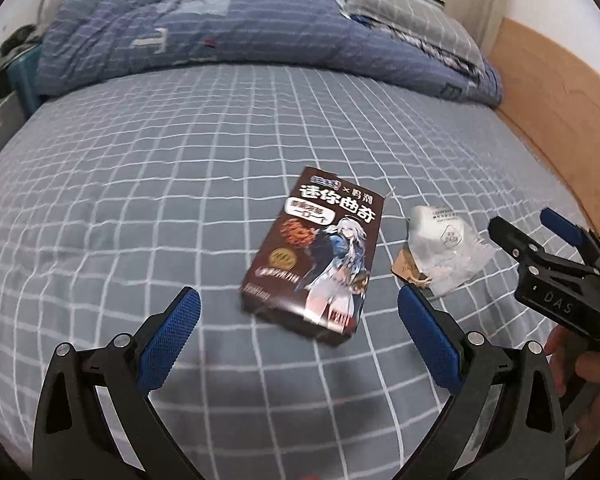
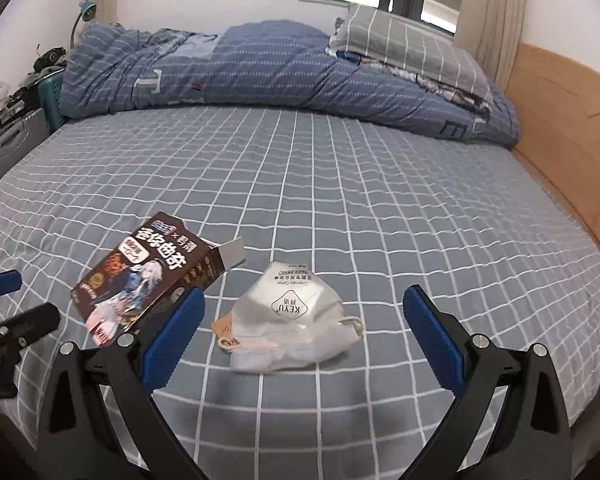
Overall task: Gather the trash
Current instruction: 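Grasp the brown cookie box with the left gripper while the right gripper grasps the white mask packet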
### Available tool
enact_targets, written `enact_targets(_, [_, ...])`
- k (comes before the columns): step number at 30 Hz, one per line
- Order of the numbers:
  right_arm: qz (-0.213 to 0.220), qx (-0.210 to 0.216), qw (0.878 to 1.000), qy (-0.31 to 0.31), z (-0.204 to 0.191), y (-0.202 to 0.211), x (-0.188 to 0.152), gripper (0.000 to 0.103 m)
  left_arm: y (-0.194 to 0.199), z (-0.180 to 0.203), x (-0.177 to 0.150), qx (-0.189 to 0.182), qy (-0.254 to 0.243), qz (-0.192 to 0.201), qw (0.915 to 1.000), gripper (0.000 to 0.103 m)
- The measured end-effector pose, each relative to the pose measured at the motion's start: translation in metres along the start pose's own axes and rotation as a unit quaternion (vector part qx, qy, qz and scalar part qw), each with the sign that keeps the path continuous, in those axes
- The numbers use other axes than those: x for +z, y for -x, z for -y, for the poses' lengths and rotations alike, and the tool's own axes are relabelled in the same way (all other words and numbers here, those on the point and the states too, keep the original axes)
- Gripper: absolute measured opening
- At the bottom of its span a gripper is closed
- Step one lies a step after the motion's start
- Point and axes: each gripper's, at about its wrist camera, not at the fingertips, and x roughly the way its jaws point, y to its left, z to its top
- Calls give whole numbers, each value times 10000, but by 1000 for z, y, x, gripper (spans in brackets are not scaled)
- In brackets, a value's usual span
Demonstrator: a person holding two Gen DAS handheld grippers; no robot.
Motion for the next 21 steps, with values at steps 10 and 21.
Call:
enact_targets(10, [-294,-57,9995,-53,10,-50,-1,91,-55,15,9,62,-564,-362,9977,97])
enact_targets(21, [-549,7,9984,-156,7,-79,-3,90,-83,8,9,183,-521,-548,9970,98])
